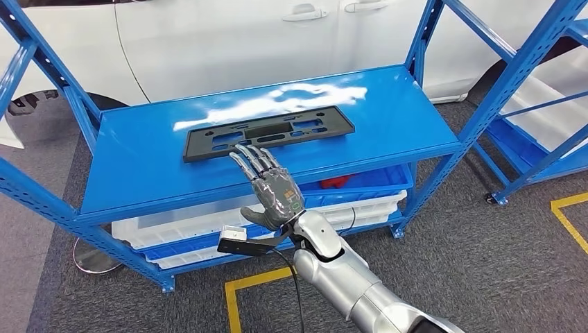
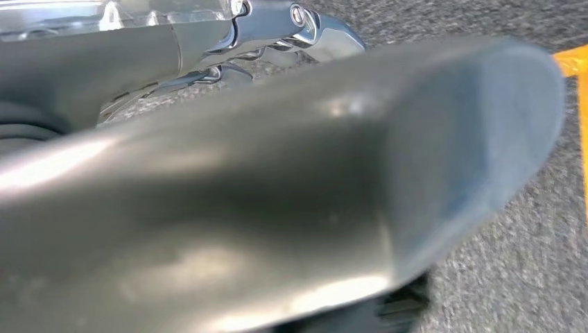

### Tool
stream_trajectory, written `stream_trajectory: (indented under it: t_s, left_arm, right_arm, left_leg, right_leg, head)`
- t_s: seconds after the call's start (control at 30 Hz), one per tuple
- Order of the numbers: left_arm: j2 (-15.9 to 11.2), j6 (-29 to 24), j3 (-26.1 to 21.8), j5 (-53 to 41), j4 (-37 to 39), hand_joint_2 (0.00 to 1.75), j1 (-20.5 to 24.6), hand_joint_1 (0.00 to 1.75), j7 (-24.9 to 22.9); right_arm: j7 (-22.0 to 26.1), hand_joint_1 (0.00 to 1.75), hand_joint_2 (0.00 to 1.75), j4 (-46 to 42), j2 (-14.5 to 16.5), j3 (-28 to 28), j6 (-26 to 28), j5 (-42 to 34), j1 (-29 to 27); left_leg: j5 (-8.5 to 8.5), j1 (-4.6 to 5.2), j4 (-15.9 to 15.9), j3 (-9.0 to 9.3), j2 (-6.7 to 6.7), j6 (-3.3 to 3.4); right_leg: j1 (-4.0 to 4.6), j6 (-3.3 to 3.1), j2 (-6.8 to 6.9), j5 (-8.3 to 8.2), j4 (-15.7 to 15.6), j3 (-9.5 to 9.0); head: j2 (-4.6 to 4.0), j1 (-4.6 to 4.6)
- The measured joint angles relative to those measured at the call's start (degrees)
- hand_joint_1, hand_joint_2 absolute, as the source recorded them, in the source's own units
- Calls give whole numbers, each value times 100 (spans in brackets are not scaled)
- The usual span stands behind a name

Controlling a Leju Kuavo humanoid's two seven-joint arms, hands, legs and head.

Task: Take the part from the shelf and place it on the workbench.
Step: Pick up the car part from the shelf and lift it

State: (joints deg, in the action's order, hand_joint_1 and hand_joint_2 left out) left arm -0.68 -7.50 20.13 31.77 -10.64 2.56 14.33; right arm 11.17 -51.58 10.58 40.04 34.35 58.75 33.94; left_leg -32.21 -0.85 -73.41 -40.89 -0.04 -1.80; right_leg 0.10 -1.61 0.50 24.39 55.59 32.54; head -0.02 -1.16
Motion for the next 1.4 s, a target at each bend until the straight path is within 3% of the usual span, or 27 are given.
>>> stream_trajectory:
  t_s: [0.03, 0.1, 0.13, 0.2, 0.33, 0.4, 0.47, 0.5, 0.53, 0.57, 0.63, 0.7, 0.8, 0.87, 0.97, 1.0, 1.03, 1.07, 1.13, 1.17, 1.2, 1.33, 1.4]
  left_arm:
    - [-2, 2, 0, 2, 1, 0, -6, 0, 4]
    - [-8, 6, 0, 3, 2, 0, -9, 0, 9]
    - [-10, 7, 0, 3, 2, 0, -5, 0, 10]
    - [-11, 7, 0, 3, 2, 0, 3, 0, 10]
    - [-3, 6, 2, 3, 2, 0, -5, 0, 8]
    - [-2, 4, 1, 3, 2, 0, 4, 0, 7]
    - [-4, 2, 1, 3, 2, 0, 8, 0, 4]
    - [-4, 3, 2, 2, 2, 0, 4, 0, 2]
    - [-4, 3, 3, 2, 2, 0, -1, 0, 1]
    - [-4, 4, 4, 1, 2, 0, -4, 0, -1]
    - [1, 7, 10, 1, 2, 0, 0, 0, 5]
    - [6, 11, 20, 1, 2, 0, 8, 0, 12]
    - [6, 13, 33, 1, 2, 0, 12, 0, 16]
    - [4, 13, 35, 2, 2, 0, 20, 0, 21]
    - [4, 13, 37, 3, 2, 0, 17, 0, 27]
    - [4, 13, 37, 3, 2, 0, 8, 0, 30]
    - [4, 12, 37, 3, 3, 0, -2, 0, 32]
    - [2, 12, 37, 3, 3, 0, -10, 0, 34]
    - [-2, 13, 39, 1, 8, 0, -18, 0, 36]
    - [-4, 13, 41, 0, 12, 0, -13, 0, 37]
    - [-4, 13, 45, -2, 16, 0, -6, 0, 38]
    - [1, 13, 83, -10, 23, 0, -7, 0, 35]
    - [4, 10, 94, -9, 23, 0, -4, 0, 35]
  right_arm:
    - [1, 0, 175, 0, 0, 0, -10, 0, -21]
    - [5, 0, 175, -4, 4, -1, -20, -1, -41]
    - [7, 0, 175, -7, 8, -1, -22, -2, -43]
    - [8, 0, 175, -15, 14, -2, -25, -13, -52]
    - [5, 0, 175, -70, 17, -10, -27, -38, -78]
    - [3, 0, 175, -95, 17, -24, -26, -51, -90]
    - [2, 0, 175, -101, 15, -41, -26, -67, -134]
    - [2, 0, 175, -101, 13, -51, -26, -74, -163]
    - [2, 0, 175, -101, 11, -61, -26, -81, -187]
    - [2, 0, 175, -102, 9, -74, -25, -86, -200]
    - [2, 0, 175, -111, 8, -105, -24, -89, -202]
    - [4, 0, 175, -132, 7, -134, -23, -90, -201]
    - [8, 0, 175, -163, 3, -156, -20, -90, -212]
    - [13, 0, 175, -189, 2, -167, -17, -90, -218]
    - [18, 0, 175, -199, 1, -169, -24, -86, -252]
    - [18, 0, 175, -199, 1, -170, -26, -83, -274]
    - [17, 0, 175, -199, 0, -170, -25, -79, -293]
    - [18, 0, 175, -199, 0, -171, -23, -75, -304]
    - [20, 0, 175, -199, -1, -177, -18, -65, -310]
    - [23, 0, 175, -199, -1, -181, -15, -61, -310]
    - [27, 0, 175, -199, -2, -185, -12, -57, -312]
    - [52, 0, 175, -203, -2, -191, 1, -40, -316]
    - [73, 0, 175, -210, -2, -192, 12, -38, -307]
  left_leg:
    - [124, -5, 92, 31, 1, -11]
    - [533, -19, 810, 359, 9, -16]
    - [657, -15, 1172, 533, 12, -3]
    - [703, -2, 1507, 692, 8, 66]
    - [668, 1, 1530, 720, -9, 219]
    - [655, -7, 1540, 744, -9, 269]
    - [630, -1, 1536, 758, -13, 297]
    - [616, 3, 1535, 772, -18, 302]
    - [599, 7, 1535, 793, -25, 301]
    - [579, 13, 1535, 824, -34, 296]
    - [533, 29, 1541, 890, -44, 275]
    - [498, 36, 1549, 915, -44, 230]
    - [456, 29, 1586, 955, -29, 134]
    - [327, 28, 1379, 896, -20, 87]
    - [-98, 9, 301, 321, -17, 31]
    - [-140, 5, 32, 145, -16, 14]
    - [-64, 4, -34, 63, -16, 3]
    - [136, 2, 150, 103, -15, -1]
    - [611, 4, 921, 399, 1, 11]
    - [739, 9, 1249, 537, 6, 41]
    - [779, 16, 1443, 616, 10, 77]
    - [699, 15, 1556, 695, -10, 238]
    - [666, 4, 1576, 766, -13, 296]
  right_leg:
    - [-3, 9, -6, 17, 15, -7]
    - [-11, 48, -16, 72, 70, -25]
    - [-1, 77, -20, 106, 115, -21]
    - [22, 131, -23, 152, 177, 4]
    - [6, 241, -26, 265, 322, 61]
    - [-18, 301, -29, 525, 872, 336]
    - [-33, 332, -29, 792, 1644, 781]
    - [-36, 331, -30, 801, 1854, 932]
    - [-35, 317, -30, 701, 1847, 976]
    - [-29, 288, -31, 496, 1609, 901]
    - [5, 189, -34, 51, 814, 562]
    - [46, 112, -37, -109, 307, 346]
    - [46, 60, -47, -73, 170, 275]
    - [7, 20, -46, -64, 70, 165]
    - [10, -25, -37, 2, 33, 48]
    - [15, -28, -39, 33, 39, 19]
    - [16, -26, -45, 68, 49, -15]
    - [14, -16, -53, 108, 63, -57]
    - [17, 27, -65, 207, 105, -138]
    - [27, 55, -68, 249, 129, -156]
    - [38, 82, -67, 279, 143, -161]
    - [38, 190, -65, 333, 265, -139]
    - [12, 253, -62, 523, 723, 102]
  head:
    - [0, -1]
    - [0, -1]
    - [0, -2]
    - [1, 12]
    - [2, 42]
    - [1, 57]
    - [1, 60]
    - [2, 61]
    - [1, 62]
    - [1, 62]
    - [1, 60]
    - [1, 60]
    - [2, 62]
    - [2, 60]
    - [1, 55]
    - [2, 55]
    - [1, 56]
    - [2, 54]
    - [1, 55]
    - [1, 50]
    - [1, 56]
    - [2, 79]
    - [2, 99]
